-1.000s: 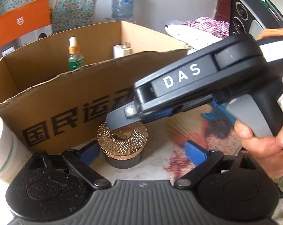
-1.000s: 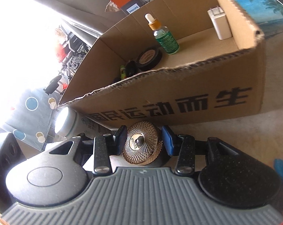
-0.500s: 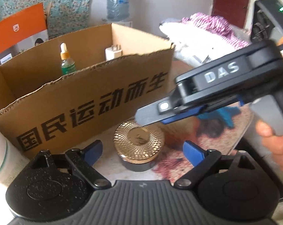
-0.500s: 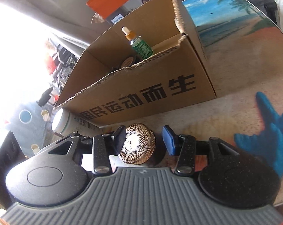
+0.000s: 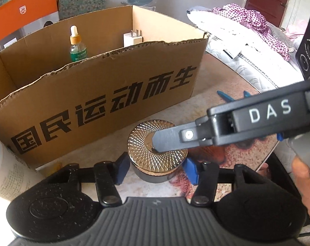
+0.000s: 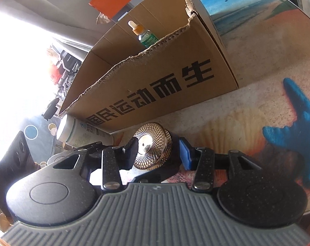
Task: Organize rigid objects
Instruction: 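Lift the gold jar with the right tool and carry it over the box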
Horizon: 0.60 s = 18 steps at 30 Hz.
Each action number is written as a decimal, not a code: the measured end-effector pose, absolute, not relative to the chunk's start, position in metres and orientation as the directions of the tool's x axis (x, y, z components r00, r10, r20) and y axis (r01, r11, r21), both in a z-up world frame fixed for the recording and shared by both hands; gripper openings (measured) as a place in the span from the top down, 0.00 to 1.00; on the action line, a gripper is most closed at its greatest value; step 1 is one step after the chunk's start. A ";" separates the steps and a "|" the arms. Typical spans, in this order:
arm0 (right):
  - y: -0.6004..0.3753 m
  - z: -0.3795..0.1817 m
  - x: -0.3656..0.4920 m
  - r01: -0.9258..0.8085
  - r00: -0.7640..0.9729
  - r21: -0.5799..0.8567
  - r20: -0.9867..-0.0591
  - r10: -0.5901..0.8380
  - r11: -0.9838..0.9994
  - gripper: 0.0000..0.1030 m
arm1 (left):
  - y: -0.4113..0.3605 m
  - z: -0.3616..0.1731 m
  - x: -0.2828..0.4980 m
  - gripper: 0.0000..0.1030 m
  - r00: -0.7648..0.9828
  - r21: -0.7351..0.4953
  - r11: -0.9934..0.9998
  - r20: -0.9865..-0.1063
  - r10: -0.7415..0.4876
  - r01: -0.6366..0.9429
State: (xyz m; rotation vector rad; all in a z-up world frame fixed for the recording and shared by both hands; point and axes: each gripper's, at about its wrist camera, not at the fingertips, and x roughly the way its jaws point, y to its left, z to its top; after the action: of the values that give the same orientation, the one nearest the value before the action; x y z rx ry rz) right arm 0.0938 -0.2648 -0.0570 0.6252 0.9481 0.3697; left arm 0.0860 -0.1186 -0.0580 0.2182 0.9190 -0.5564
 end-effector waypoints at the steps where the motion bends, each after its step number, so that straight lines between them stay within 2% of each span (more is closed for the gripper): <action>1: -0.265 -0.057 0.094 -0.024 0.539 0.644 -0.636 0.552 0.765 0.61 | -0.119 -0.058 0.086 0.44 0.478 -0.053 0.839 -0.802 -0.359 0.542; 18: -0.267 -0.060 0.090 -0.013 0.538 0.637 -0.645 0.543 0.770 0.59 | -0.131 -0.062 0.083 0.44 0.469 -0.029 0.828 -0.813 -0.346 0.560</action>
State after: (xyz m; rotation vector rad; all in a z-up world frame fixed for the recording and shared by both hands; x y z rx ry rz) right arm 0.0897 -0.2666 -0.0602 0.6249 0.9571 0.3574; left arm 0.0833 -0.1308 -0.0621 0.2561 0.9292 -0.5624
